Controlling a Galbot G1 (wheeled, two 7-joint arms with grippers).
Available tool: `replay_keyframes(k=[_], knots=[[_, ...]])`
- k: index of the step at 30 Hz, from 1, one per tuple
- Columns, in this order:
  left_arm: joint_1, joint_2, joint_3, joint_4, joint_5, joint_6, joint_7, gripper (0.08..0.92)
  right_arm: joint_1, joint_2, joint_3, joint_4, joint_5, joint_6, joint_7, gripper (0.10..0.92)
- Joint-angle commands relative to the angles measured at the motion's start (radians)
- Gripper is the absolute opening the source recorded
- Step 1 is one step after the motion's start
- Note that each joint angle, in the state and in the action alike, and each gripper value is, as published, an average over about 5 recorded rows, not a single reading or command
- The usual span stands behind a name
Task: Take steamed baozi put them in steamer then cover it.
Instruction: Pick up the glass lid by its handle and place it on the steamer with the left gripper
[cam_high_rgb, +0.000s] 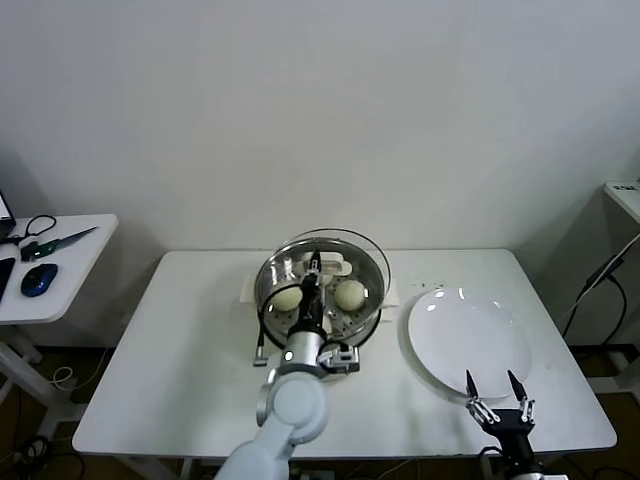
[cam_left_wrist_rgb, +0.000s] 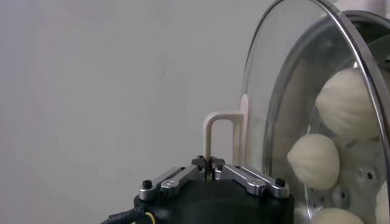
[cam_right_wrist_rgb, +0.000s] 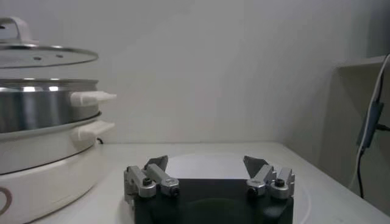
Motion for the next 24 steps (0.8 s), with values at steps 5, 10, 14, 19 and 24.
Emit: replay_keyframes(k=[5,10,14,19,24], knots=[[-0.007,-0.021,0.013,0.056,0.020,0.003,-0.015,0.132,-0.008,0.000,0.006,0.007,0.001,0.005,0.000,0.823],[0.003,-0.014,0.000,0.067,0.031,0.013,-0.009,0.132,-0.010,0.000,0.009,0.008,0.001,0.009,-0.001,0.823],[0.002,-0.011,-0.009,0.080,0.038,0.017,-0.010,0.132,-0.011,0.000,0.011,0.008,0.001,0.013,-0.001,0.823],[0.003,-0.011,-0.011,0.084,0.035,0.020,-0.012,0.132,-0.010,0.002,0.010,0.007,-0.003,0.019,-0.004,0.823],[0.003,-0.012,-0.007,0.082,0.033,0.017,-0.009,0.145,-0.007,0.003,0.009,0.008,0.001,0.011,-0.002,0.823]])
